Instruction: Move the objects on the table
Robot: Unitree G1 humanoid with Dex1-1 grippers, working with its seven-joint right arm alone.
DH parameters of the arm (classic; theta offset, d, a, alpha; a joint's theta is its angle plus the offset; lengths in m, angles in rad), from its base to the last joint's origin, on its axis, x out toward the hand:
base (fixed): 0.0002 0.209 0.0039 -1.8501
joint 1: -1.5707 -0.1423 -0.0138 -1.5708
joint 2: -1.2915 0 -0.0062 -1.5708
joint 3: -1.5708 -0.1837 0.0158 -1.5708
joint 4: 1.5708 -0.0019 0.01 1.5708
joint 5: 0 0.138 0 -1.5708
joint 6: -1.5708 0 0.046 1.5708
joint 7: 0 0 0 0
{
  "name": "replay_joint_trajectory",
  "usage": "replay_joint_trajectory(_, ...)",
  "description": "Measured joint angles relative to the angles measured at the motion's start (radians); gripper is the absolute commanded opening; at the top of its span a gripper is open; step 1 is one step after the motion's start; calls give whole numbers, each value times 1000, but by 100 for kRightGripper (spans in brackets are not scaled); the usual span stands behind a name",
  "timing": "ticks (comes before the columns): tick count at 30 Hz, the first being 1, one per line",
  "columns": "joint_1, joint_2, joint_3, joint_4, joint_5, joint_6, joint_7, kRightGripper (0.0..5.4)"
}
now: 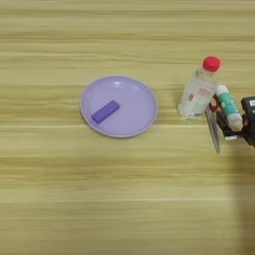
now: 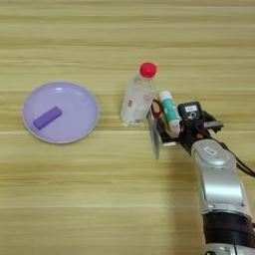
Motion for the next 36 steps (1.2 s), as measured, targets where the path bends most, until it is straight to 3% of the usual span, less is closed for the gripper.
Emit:
replay_joint_trajectory(11, 167, 16, -6, -277, 1, 70, 4, 538)
replay_joint_trajectory(19, 268, 28, -14, -446, 29, 119, 51, 538)
replay_joint_trajectory(28, 375, 34, -40, -707, 168, 202, 178, 538)
replay_joint_trajectory(36, 410, 38, 16, -826, 270, 226, 260, 538)
